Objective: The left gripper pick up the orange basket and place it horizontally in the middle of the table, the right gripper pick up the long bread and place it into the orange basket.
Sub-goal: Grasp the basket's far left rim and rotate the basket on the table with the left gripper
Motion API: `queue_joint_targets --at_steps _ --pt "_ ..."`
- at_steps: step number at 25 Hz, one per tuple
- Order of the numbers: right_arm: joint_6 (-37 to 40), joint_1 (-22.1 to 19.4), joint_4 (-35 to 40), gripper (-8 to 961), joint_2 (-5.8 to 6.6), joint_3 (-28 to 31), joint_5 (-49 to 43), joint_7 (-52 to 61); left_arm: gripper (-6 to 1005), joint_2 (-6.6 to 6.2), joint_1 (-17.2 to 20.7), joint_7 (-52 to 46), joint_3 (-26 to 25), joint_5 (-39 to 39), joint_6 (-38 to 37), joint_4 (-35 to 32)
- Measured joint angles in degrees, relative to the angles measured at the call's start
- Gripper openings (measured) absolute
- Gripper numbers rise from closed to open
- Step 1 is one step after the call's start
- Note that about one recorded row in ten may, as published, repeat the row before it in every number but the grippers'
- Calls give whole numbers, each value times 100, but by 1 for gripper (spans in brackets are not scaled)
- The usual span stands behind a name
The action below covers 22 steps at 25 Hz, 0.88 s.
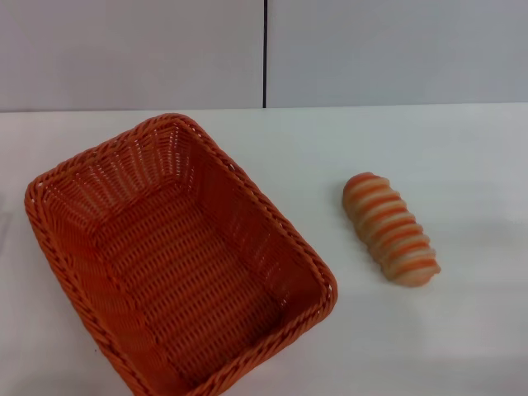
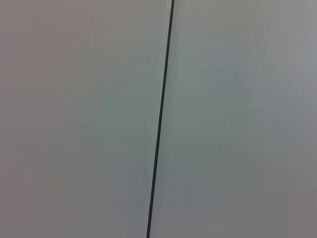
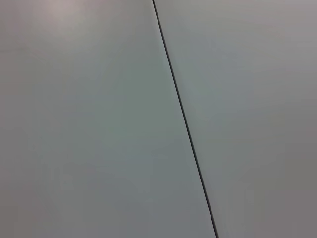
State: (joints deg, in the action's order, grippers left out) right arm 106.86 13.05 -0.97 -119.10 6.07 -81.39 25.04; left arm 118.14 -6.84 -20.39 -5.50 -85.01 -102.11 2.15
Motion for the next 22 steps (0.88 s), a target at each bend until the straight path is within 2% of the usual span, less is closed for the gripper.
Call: queue_joint_targets --at_steps 15,16,17,18,19,21,22 --pt "15 47 -6 545 9 -62 -52 0 737 -4 18 -245 67 -45 -104 -112" --pt "12 55 -5 545 12 -62 -52 0 737 -7 36 -485 144 -51 -222 -334" --pt "13 60 -4 546 15 -62 -52 0 744 -12 20 -1578 560 -56 -388 -1273" --pt "16 60 -4 546 16 -62 -51 0 750 -12 20 -1578 560 -56 -388 -1273" --pt "17 59 -3 546 16 -62 -50 0 757 -7 -5 -2186 778 -55 -393 -1821" --pt "-16 55 -2 546 15 -62 -44 0 759 -7 -5 -2186 778 -55 -393 -1821" --pt "-58 54 -1 546 14 -62 -41 0 760 3 -27 -2760 995 -60 -357 -2379"
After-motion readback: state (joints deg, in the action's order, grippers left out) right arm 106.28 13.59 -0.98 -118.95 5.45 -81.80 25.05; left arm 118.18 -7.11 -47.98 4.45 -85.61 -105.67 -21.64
